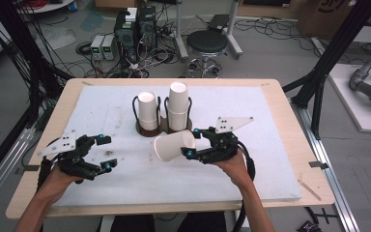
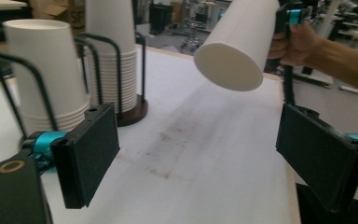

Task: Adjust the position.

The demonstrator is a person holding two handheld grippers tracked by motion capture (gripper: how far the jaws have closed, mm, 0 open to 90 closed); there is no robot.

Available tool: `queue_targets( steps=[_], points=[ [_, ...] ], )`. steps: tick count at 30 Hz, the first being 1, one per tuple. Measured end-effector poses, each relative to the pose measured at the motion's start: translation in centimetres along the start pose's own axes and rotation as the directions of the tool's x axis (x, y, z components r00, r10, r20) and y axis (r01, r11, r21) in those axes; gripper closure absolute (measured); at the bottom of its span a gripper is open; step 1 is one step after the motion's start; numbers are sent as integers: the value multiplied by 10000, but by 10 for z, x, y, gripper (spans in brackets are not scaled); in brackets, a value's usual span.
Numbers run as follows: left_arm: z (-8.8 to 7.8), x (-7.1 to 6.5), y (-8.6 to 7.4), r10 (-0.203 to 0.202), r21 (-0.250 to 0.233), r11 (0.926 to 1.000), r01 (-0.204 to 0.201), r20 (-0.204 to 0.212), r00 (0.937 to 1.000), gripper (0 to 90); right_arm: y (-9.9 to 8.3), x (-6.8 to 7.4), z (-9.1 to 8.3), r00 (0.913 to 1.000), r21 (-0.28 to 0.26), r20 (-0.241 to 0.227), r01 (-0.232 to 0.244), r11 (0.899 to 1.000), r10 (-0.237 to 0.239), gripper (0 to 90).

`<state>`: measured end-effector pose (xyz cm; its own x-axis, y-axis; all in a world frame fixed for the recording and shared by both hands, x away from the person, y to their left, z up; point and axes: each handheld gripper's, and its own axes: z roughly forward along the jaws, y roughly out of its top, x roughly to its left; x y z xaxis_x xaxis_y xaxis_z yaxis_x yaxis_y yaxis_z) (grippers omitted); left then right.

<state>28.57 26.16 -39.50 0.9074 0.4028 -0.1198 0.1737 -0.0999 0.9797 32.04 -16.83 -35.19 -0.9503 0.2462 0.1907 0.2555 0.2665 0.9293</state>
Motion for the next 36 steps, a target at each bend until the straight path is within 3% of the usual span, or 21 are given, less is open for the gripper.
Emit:
queue_targets(
  steps=[6, 8, 15, 18, 23, 28, 29, 32, 36],
  points=[
    [17, 0, 10, -51, 86, 10000, 47, 511, 9987, 111, 0, 1, 2, 9999, 14, -74, 79, 10000, -79, 359],
    [21, 0, 13, -150, 105, 9998, 144, 551, 9984, 67, 0, 2, 3, 9999, 2, -128, 56, 10000, -56, 359],
    [34, -3, 21, 12, 194, 9998, -36, 1203, 9927, 67, 1, 3, 8, 9993, 19, -360, 74, 10000, -73, 360],
    [44, -4, 26, -93, 422, 9991, 23, 1659, 9861, 66, 1, 3, 10, 9990, -12, -430, 106, 9999, -106, 359],
    [62, -10, 33, 16, 587, 9981, -165, 2454, 9694, 67, 1, 5, 13, 9985, 34, -534, 131, 9999, -129, 359],
    [79, -13, 40, 159, 641, 9973, -348, 2748, 9614, 66, 1, 7, 15, 9979, 27, -643, 119, 9999, -117, 360],
    [82, -14, 42, 160, 640, 9973, -348, 2728, 9619, 66, 2, 7, 16, 9977, 30, -667, 138, 9999, -136, 360],
    [90, -14, 45, -150, 833, 9965, -46, 2331, 9723, 67, 2, 8, 17, 9972, 38, -725, 157, 9999, -154, 359],
    [98, -14, 46, -211, 979, 9952, -33, 2469, 9688, 67, 2, 9, 18, 9972, -7, -730, 172, 9999, -172, 359]
  ],
)
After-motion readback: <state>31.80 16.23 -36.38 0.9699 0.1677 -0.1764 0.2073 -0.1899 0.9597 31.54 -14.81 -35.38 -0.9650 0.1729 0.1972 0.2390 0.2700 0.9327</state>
